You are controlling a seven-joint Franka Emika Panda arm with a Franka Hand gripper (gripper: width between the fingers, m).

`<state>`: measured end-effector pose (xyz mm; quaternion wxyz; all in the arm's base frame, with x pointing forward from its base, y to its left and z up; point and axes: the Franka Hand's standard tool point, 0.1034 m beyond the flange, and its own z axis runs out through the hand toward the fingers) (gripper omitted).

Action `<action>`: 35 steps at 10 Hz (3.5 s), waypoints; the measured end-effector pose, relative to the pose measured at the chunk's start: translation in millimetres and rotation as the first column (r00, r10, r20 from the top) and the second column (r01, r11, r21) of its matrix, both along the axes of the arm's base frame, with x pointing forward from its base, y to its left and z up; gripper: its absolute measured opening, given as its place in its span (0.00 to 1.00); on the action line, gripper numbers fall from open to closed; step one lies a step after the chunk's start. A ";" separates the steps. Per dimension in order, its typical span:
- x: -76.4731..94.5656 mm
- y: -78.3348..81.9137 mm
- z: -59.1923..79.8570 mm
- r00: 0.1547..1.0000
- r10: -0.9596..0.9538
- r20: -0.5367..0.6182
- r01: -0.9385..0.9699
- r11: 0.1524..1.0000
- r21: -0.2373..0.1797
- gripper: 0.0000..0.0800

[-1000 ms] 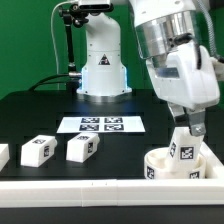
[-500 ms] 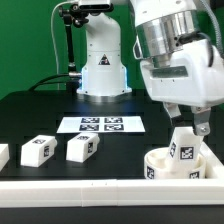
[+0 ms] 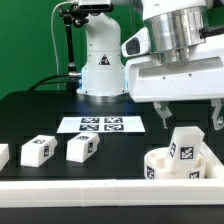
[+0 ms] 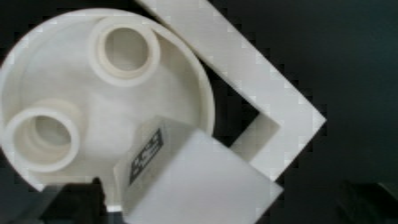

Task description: Assemble stool

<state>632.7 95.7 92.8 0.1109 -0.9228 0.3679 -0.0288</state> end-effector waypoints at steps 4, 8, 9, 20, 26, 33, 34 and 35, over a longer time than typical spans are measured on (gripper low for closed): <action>0.9 -0.7 0.3 0.924 0.378 0.051 -0.373 0.923 -0.095 0.81; 1.8 -1.6 1.9 0.642 0.766 0.040 -0.742 0.634 -0.218 0.81; 1.9 -2.9 1.6 0.598 0.801 0.035 -0.775 0.589 -0.229 0.81; -0.8 -6.1 -5.8 -0.303 0.936 -0.179 -0.875 -0.347 -0.337 0.81; 2.7 -7.9 -22.0 -0.525 0.819 -0.231 -0.775 -0.573 -0.268 0.81; 3.2 -10.5 -23.0 -0.487 0.844 -0.226 -0.801 -0.534 -0.270 0.42; 2.0 -13.4 -23.6 -0.440 0.871 -0.217 -0.832 -0.487 -0.265 0.42; -0.2 -15.8 -24.1 -0.337 0.920 -0.197 -0.890 -0.380 -0.251 0.42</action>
Offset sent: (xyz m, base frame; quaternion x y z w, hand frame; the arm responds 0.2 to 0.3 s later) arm -0.0028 -0.0075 0.0039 -0.0596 0.0522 -0.3592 0.9299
